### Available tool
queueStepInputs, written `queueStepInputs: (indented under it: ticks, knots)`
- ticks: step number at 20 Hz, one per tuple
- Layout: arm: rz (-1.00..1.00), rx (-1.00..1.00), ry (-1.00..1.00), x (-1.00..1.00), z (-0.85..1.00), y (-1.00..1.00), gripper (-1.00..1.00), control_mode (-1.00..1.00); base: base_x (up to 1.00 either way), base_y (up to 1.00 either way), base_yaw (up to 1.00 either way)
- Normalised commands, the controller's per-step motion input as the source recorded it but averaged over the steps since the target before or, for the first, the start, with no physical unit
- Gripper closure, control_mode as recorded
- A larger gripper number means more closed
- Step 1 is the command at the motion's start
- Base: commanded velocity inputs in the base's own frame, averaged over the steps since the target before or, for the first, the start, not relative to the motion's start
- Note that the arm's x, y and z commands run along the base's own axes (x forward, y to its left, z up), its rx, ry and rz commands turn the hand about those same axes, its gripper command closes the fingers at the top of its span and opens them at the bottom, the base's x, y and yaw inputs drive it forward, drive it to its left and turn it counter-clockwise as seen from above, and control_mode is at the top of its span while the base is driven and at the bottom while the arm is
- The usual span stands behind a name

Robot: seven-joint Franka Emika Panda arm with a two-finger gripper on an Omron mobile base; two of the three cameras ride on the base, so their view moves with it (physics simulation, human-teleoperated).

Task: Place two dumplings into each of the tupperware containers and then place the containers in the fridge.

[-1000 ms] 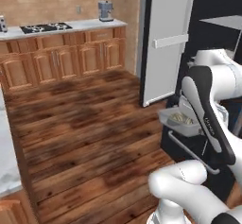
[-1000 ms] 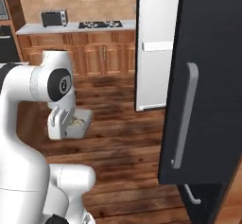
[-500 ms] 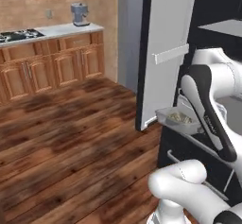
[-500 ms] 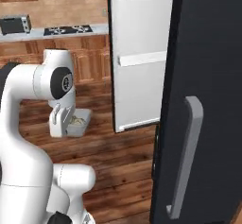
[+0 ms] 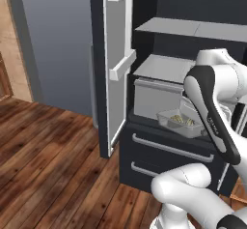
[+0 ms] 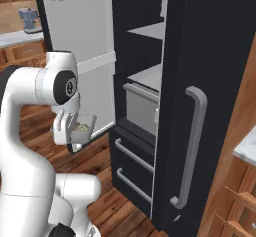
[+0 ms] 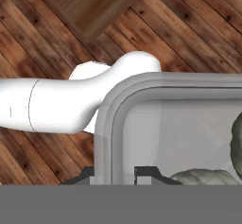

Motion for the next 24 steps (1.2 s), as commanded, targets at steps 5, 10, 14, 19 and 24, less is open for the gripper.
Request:
queueStepInputs:
  ticks: [5,10,14,19,24]
  knots:
    - [0.0,0.0,0.0,0.0,0.0,0.0,1.0,1.0,0.53,0.6,-0.77]
    - [0.0,0.0,0.0,0.0,0.0,0.0,1.0,1.0,0.59,0.69,-0.72]
    - [0.0,0.0,0.0,0.0,0.0,0.0,1.0,1.0,0.49,0.17,-0.43]
    - [0.0,0.0,0.0,0.0,0.0,0.0,1.0,1.0,0.53,0.0,-0.31]
    - [0.0,0.0,0.0,0.0,0.0,0.0,1.0,1.0,0.51,0.03,-0.18]
